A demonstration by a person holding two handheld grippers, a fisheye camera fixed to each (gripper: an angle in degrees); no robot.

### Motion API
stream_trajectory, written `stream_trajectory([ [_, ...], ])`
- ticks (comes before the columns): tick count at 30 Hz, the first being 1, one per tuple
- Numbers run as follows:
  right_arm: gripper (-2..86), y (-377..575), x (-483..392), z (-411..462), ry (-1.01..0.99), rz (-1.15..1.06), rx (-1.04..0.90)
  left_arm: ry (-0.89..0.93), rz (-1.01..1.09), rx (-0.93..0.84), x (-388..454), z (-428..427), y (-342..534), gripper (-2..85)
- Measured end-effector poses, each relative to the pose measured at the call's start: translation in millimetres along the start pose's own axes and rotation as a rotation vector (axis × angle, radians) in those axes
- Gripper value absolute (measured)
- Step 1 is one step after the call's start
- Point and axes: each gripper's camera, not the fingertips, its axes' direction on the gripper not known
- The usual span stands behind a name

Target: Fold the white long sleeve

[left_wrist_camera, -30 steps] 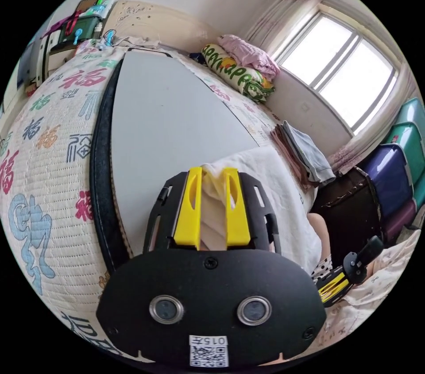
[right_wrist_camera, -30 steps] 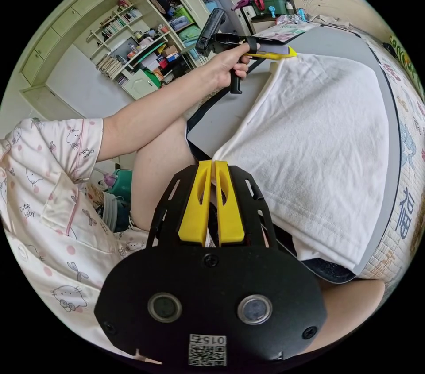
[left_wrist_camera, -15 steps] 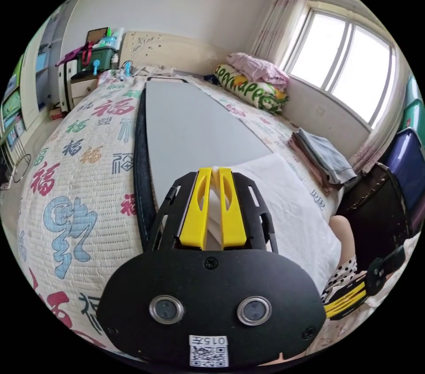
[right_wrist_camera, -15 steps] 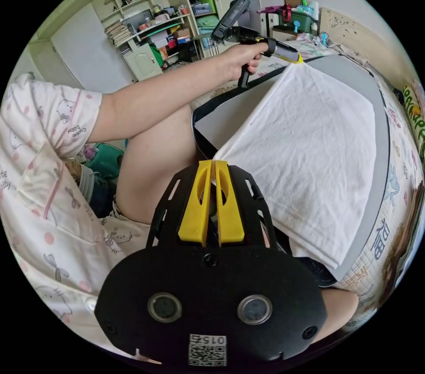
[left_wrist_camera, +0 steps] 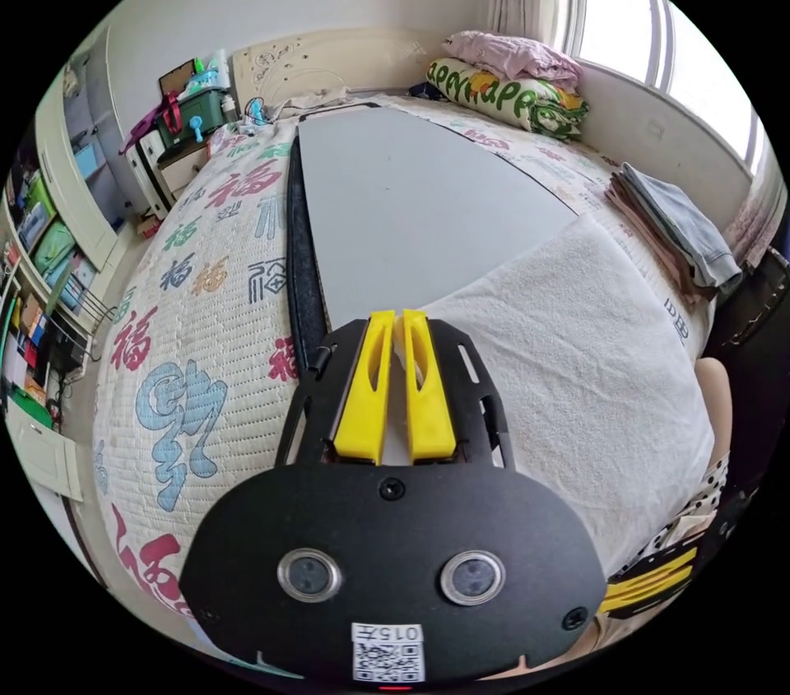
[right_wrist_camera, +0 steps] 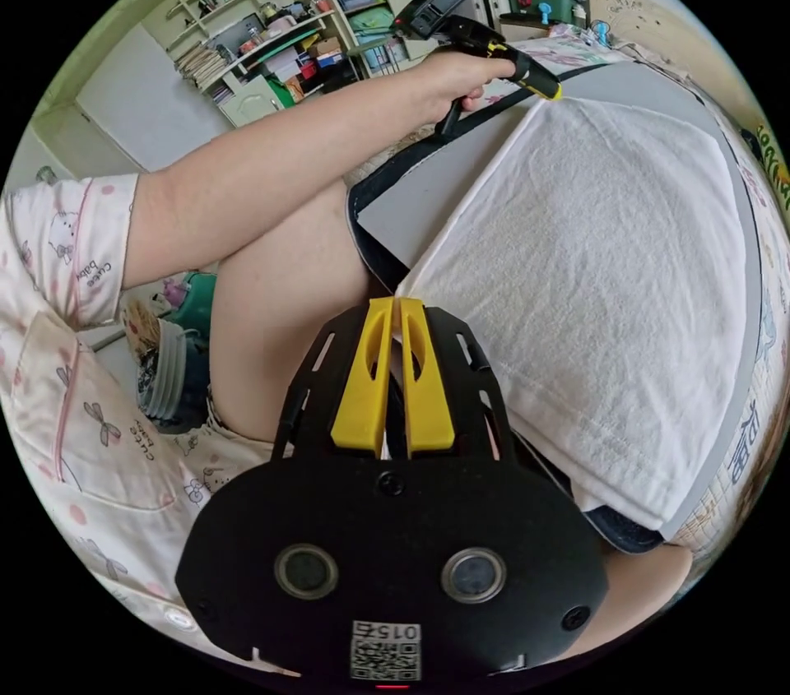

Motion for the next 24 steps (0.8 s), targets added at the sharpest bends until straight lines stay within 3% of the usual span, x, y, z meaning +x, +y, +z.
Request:
stream_trajectory([
  [4, 1.4, -3.9, -28.4, -13.7, 0.073, -0.078, 0.017, 0.042, -0.042, 0.004, 2.6, -7.2, 11.2, 1.4],
  [9, 0.3, -6.9, -56.6, -34.5, -0.07, -0.242, -0.027, 0.063, -0.056, 0.011, 12.6, -12.9, 25.8, 1.6],
  [13, 0.9, -21.2, -46.8, -55.2, 0.026, -0.182, 0.025, 0.109, -0.095, 0.018, 10.8, -14.3, 42.1, 1.6],
  [18, 7.5, -30.9, -52.2, -44.7, 0.157, -0.2, -0.044, 0.112, -0.083, 0.024, 18.7, -13.1, 62.2, 1.6],
  [21, 8.0, -39.8, -71.8, -30.9, 0.166, -0.267, -0.131, 0.121, -0.085, 0.026, 18.1, -9.0, 75.5, 1.6],
  [24, 5.2, -49.6, -89.5, -25.4, 0.299, -0.282, -0.149, 0.142, -0.094, 0.026, 12.6, -2.4, 90.4, 1.6],
])
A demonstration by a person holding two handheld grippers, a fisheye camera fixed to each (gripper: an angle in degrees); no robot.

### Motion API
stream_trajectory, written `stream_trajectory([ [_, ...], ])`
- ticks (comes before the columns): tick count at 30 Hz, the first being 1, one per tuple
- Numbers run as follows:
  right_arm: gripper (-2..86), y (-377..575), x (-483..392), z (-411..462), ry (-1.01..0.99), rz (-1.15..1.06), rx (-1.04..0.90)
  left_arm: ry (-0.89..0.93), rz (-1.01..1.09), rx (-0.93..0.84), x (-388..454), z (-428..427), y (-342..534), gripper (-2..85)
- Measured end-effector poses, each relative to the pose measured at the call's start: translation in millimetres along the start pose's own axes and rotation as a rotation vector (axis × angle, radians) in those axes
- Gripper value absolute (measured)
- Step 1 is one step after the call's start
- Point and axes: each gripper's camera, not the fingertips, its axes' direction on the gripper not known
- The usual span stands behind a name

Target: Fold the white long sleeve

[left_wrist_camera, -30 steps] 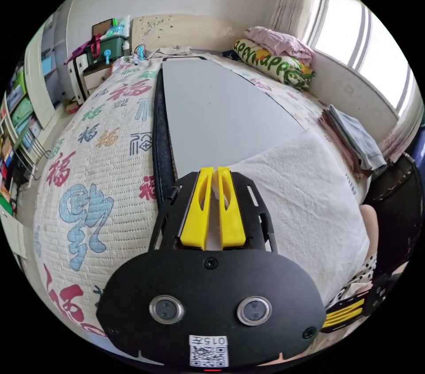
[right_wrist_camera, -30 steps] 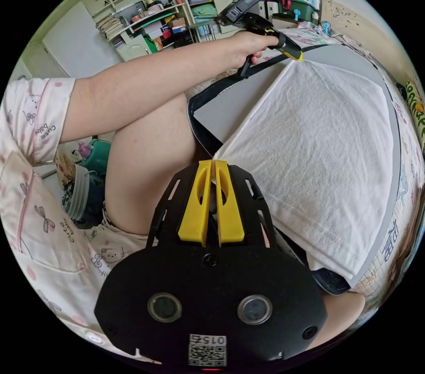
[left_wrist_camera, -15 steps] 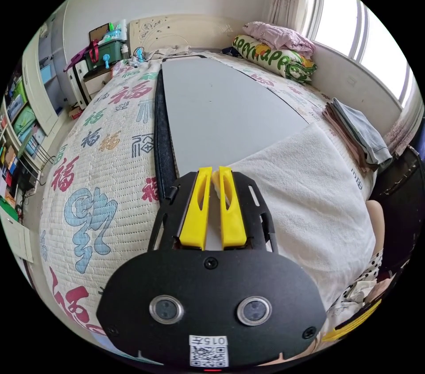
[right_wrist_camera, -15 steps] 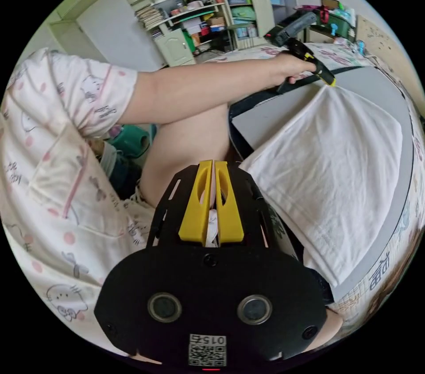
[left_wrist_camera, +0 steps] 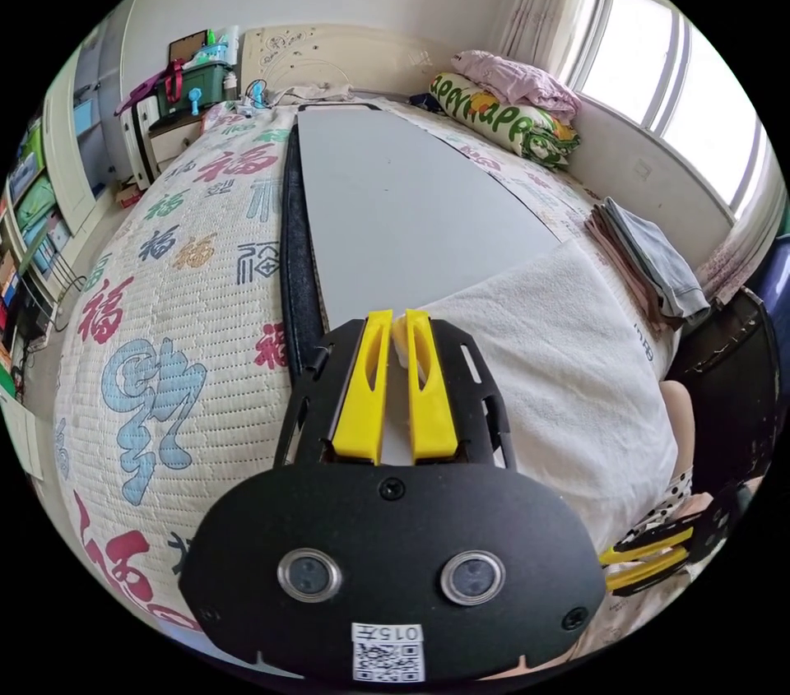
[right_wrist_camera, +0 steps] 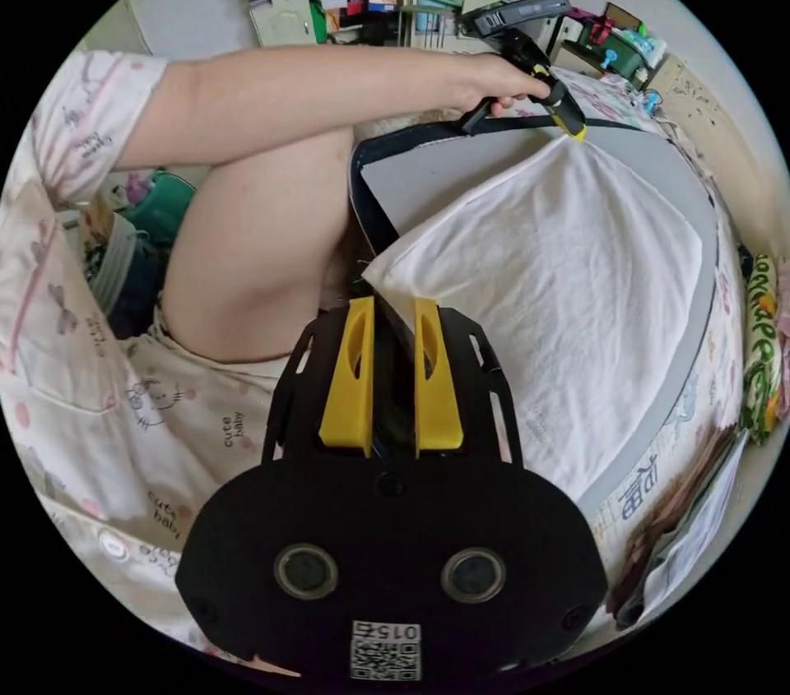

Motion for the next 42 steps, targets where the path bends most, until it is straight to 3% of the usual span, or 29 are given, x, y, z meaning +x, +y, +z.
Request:
stream_trajectory([
  [2, 0.2, -9.5, -4.6, -13.0, -0.026, -0.027, 0.004, 0.018, -0.008, -0.002, -7.5, 5.7, 11.7, 1.6],
  [10, -0.1, -36.2, 10.9, -60.4, -0.219, 0.039, -0.006, 0.041, -0.029, -0.001, -39.1, 27.8, 53.7, 2.7],
  [13, 2.3, -31.0, 32.1, -122.6, -0.345, 0.037, 0.208, 0.119, -0.1, 0.094, -67.7, 13.3, 77.5, 5.0],
  [16, 6.1, -21.6, 95.5, -182.8, -0.341, 0.248, 0.389, 0.183, -0.106, 0.233, -92.8, -20.6, 104.5, 6.2],
  [19, 8.1, -12.6, 169.4, -220.5, -0.319, 0.473, 0.499, 0.264, -0.172, 0.242, -137.3, -18.2, 133.2, 7.9],
  [25, 14.8, -42.8, 261.0, -240.3, -0.365, 0.684, 0.423, 0.477, -0.382, 0.109, -235.6, 54.3, 193.2, 13.6],
  [28, 16.0, -62.1, 281.1, -253.6, -0.312, 0.737, 0.379, 0.494, -0.441, 0.083, -271.0, 79.1, 219.5, 16.4],
  [38, 15.9, -134.7, 282.4, -265.6, -0.378, 0.687, 0.154, 0.484, -0.313, 0.044, -325.5, 121.5, 236.2, 16.8],
  [42, 15.9, -160.9, 269.1, -278.9, -0.426, 0.635, 0.151, 0.528, -0.335, 0.038, -355.7, 144.9, 244.6, 18.1],
])
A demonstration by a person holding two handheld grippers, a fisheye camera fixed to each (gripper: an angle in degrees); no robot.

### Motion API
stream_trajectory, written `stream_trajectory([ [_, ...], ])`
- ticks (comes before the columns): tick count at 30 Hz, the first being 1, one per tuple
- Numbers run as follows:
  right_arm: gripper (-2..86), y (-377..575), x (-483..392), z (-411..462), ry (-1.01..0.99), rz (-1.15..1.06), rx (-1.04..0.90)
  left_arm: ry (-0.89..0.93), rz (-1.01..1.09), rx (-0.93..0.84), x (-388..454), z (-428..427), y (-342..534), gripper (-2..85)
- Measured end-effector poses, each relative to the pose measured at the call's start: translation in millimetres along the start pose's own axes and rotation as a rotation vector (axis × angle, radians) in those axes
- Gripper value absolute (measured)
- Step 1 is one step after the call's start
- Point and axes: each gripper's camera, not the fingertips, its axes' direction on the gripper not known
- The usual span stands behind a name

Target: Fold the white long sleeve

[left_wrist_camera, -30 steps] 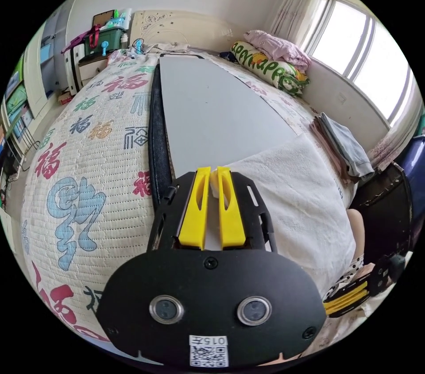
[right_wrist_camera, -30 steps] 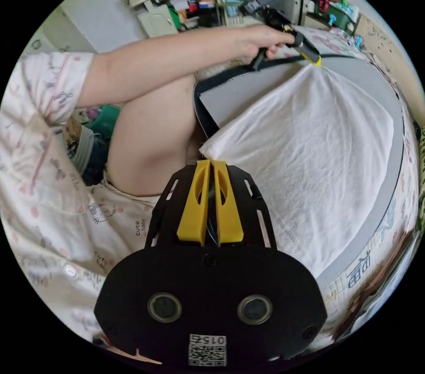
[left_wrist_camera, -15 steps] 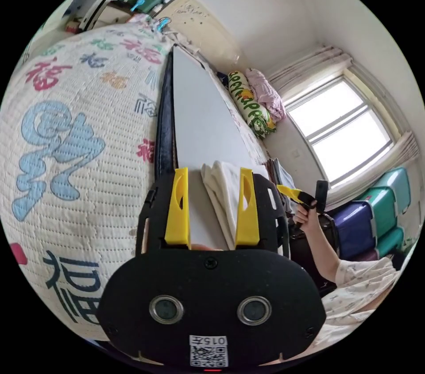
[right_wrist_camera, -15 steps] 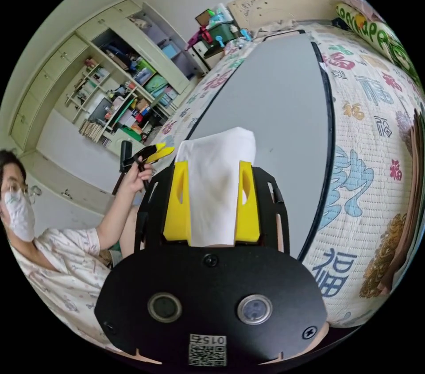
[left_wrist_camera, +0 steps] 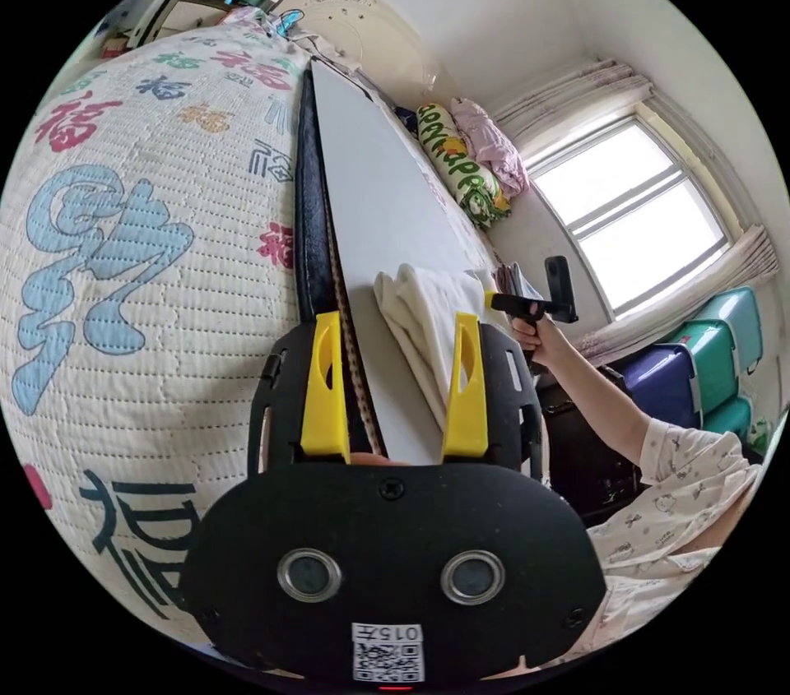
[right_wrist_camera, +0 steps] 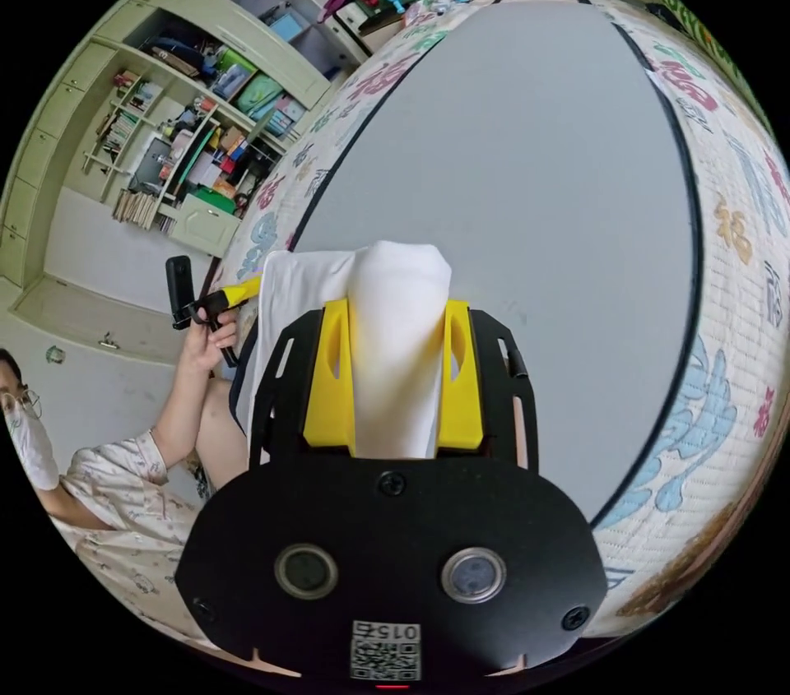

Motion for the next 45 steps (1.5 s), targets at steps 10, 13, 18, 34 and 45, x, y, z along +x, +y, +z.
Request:
stream_trajectory([
  [10, 15.8, -10.4, -48.4, -22.3, -0.294, 0.016, -0.084, 0.149, -0.161, 0.077, -110.1, -21.1, -34.3, 14.1],
  [13, 14.9, 7.1, -51.7, -33.6, -0.363, 0.057, -0.081, 0.168, -0.188, 0.079, -129.1, -28.9, -52.6, 11.7],
  [18, 11.8, 48.5, -88.0, -57.6, -0.352, 0.024, -0.029, 0.056, -0.119, 0.069, -112.1, -47.4, -95.6, 9.5],
  [34, 10.7, 304.9, -282.4, -256.9, -0.426, -0.325, 0.436, 0.122, 0.539, 0.286, 205.2, -210.2, -259.3, 8.0],
  [45, 9.8, 497.6, -368.1, -468.3, -0.001, -0.431, 0.643, 0.288, 0.836, 0.253, 546.0, -112.4, -441.0, 7.8],
])
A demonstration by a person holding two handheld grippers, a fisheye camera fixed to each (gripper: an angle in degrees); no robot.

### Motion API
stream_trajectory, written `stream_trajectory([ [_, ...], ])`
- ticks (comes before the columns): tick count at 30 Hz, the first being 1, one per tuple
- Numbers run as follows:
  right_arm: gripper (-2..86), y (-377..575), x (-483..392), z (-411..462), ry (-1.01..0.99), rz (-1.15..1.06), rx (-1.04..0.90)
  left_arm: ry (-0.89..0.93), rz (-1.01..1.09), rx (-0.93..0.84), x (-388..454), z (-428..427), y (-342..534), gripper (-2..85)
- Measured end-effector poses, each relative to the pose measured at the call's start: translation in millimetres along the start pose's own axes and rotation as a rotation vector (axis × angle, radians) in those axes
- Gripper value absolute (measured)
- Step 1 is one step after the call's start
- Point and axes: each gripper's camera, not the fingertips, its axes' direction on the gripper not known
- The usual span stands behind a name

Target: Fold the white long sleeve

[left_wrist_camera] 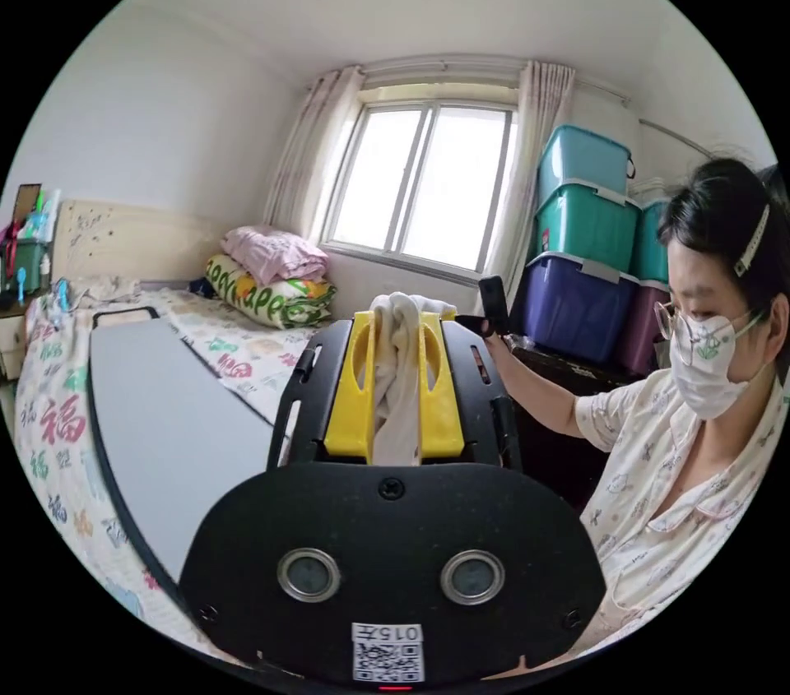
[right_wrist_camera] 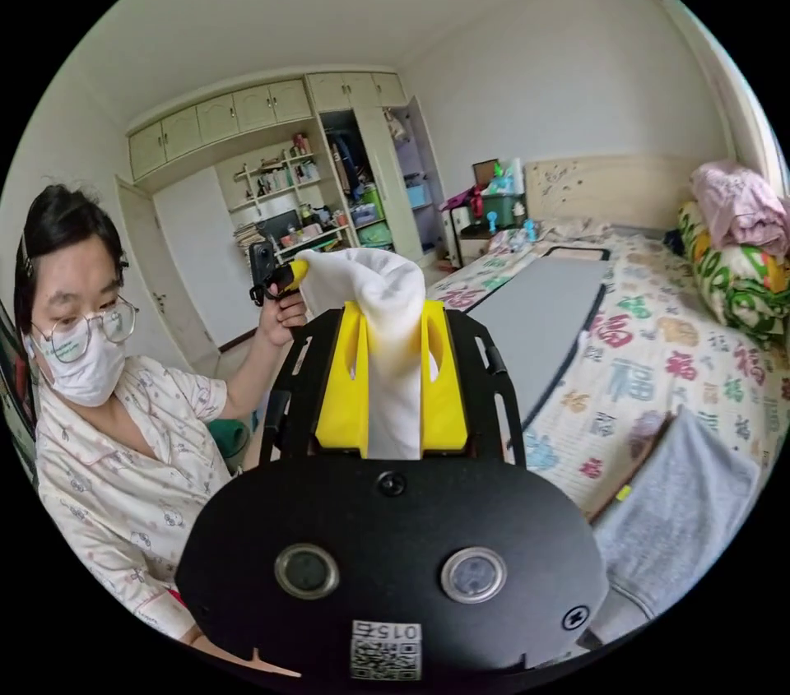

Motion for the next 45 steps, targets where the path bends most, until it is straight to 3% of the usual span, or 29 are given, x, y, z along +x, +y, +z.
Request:
stream_trajectory([
  [5, 9.7, 4.9, -33.3, -114.5, 0.265, 0.039, 0.046, 0.131, 0.022, -0.011, 8.3, 175.5, -105.0, 7.8],
  [13, 9.7, 7.3, -40.0, -185.6, 0.514, 0.159, -0.017, 0.268, 0.0, -0.051, -20.6, 392.5, -181.8, 7.9],
  [23, 9.7, 38.0, 164.1, -88.3, 0.696, 0.519, -0.259, 0.046, -0.15, -0.327, -212.9, 698.3, -178.1, 7.7],
  [31, 9.4, 73.9, 268.4, 15.8, 0.971, 0.622, -0.354, -0.157, -0.319, -0.433, -344.0, 852.7, -155.7, 3.5],
  [37, 8.1, 78.3, 300.2, 76.1, 1.098, 0.492, -0.499, -0.169, -0.196, -0.332, -331.5, 880.0, -181.3, 3.6],
  [45, 7.1, 115.8, 351.2, 129.0, 1.17, 0.464, -0.58, -0.161, -0.112, -0.568, -350.0, 983.8, -186.3, -0.5],
])
